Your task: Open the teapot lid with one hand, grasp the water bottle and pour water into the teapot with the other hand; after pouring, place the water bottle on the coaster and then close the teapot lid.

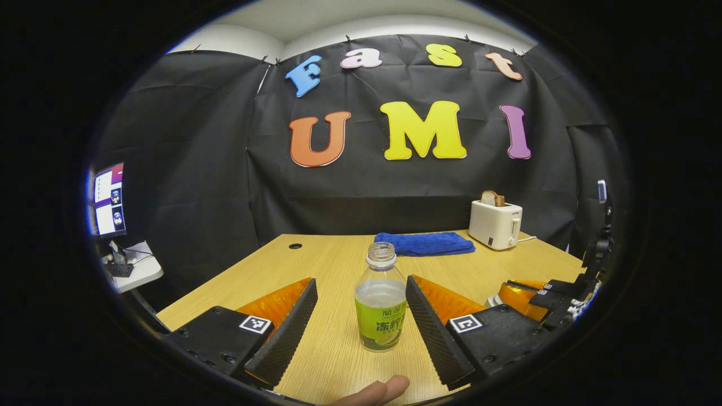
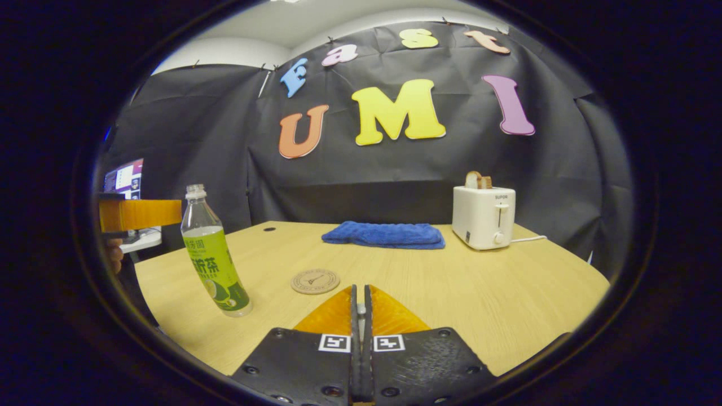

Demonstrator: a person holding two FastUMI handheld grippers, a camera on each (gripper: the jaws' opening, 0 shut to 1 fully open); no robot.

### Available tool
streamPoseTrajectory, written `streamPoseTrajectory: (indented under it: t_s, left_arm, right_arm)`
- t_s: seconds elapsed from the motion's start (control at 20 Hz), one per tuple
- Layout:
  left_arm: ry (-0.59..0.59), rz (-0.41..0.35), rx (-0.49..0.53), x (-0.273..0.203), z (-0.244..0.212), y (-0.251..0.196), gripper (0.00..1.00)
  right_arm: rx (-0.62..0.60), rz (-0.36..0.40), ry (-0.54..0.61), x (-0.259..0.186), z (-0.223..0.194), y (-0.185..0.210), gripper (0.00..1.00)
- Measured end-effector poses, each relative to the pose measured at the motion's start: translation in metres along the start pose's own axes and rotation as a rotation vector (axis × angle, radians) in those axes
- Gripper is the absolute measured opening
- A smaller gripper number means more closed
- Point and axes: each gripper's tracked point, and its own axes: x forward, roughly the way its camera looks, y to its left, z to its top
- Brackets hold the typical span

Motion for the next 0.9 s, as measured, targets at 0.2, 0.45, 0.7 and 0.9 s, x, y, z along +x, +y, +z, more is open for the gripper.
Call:
streamPoseTrajectory:
  t_s: [0.2, 0.45, 0.7, 0.9]
  left_arm:
    - [0.000, 0.011, 0.042, 0.003, -0.004, 0.001, 0.98]
    - [0.006, 0.000, 0.045, 0.004, -0.007, -0.003, 0.98]
    - [0.011, -0.007, 0.014, 0.010, -0.011, -0.003, 0.98]
    - [-0.010, -0.065, -0.036, 0.020, -0.015, -0.016, 0.99]
  right_arm:
    - [0.008, 0.013, -0.042, -0.018, 0.027, -0.002, 0.00]
    - [-0.029, -0.017, -0.083, -0.044, 0.057, -0.016, 0.00]
    - [-0.053, -0.041, -0.091, -0.067, 0.064, -0.029, 0.00]
    - [-0.050, -0.060, -0.095, -0.069, 0.067, -0.034, 0.00]
